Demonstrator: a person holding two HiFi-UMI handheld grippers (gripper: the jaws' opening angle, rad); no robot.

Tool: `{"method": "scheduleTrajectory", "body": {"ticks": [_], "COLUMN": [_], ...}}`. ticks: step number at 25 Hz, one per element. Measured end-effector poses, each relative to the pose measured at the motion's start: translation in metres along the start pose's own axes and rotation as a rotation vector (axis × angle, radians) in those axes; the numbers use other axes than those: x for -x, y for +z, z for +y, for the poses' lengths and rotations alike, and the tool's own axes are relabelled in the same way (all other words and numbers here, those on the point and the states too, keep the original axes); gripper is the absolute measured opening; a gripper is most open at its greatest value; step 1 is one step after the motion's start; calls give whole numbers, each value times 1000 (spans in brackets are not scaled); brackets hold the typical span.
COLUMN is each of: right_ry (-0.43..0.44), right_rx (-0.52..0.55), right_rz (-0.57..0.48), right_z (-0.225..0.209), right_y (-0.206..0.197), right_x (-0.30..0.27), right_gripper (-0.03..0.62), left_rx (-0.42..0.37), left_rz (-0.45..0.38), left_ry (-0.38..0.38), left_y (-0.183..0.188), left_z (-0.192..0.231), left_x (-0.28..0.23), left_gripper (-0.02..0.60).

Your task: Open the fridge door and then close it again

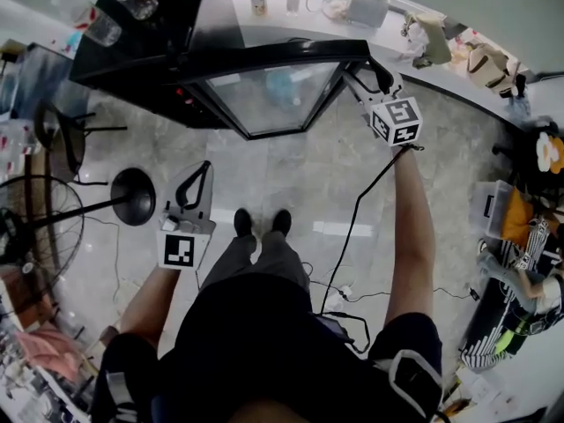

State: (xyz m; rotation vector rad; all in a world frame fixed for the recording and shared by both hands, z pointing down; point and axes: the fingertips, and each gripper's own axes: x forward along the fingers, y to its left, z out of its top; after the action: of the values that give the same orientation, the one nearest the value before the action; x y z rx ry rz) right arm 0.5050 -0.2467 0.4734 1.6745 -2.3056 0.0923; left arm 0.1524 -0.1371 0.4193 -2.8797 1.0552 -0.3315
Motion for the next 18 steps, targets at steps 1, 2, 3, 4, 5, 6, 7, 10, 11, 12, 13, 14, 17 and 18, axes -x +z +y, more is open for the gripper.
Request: {"method": "scheduleTrajectory", "body": {"ticks": [1,2,3,4,5,6,7,10,11,12,13,14,17,18], "right_ry": [8,21,38,60,83,104,122,166,183,201,222,244,296,304], "right_rx": [3,1,-3,-5,-5,-6,-9,-20,-23,-23,-18,-9,6,5], "right_rz": [-1,-7,-16,-24,-31,-37,-43,-58,-61,-60,-54,-46,-33,-32], "right_z": [-3,-4,-5,-5,-3,-2,-2,-4,-4,-3,-2,0,4,4], "right_y": [-1,-1,-1,-1,-1,-1,-1,0,0,-1,-2,-4,-5,-5], "right_x": [-3,-6,-10,-13,-17,-20,-22,-26,-28,-29,-32,-34,-38,-38], "right_gripper": [293,291,287,286,285,285,285,287,286,285,284,278,261,258], "left_rx": [1,3,4,3,-2,-9,-14,-8,-8,-8,-9,-9,-11,-10], "left_rz": [6,8,8,9,13,16,17,23,26,29,32,35,46,49], "left_ry": [4,8,12,15,17,17,18,23,24,24,25,27,32,34], "left_y": [0,0,0,0,-1,-2,-3,-6,-7,-8,-9,-11,-14,-15], "left_z": [0,1,2,3,4,3,3,3,4,5,5,6,6,6], "left_x": [1,1,1,1,1,1,0,-1,-1,-1,-2,-1,-1,-1], "left_gripper": [23,23,23,23,23,23,23,23,23,23,23,23,23,23]}}
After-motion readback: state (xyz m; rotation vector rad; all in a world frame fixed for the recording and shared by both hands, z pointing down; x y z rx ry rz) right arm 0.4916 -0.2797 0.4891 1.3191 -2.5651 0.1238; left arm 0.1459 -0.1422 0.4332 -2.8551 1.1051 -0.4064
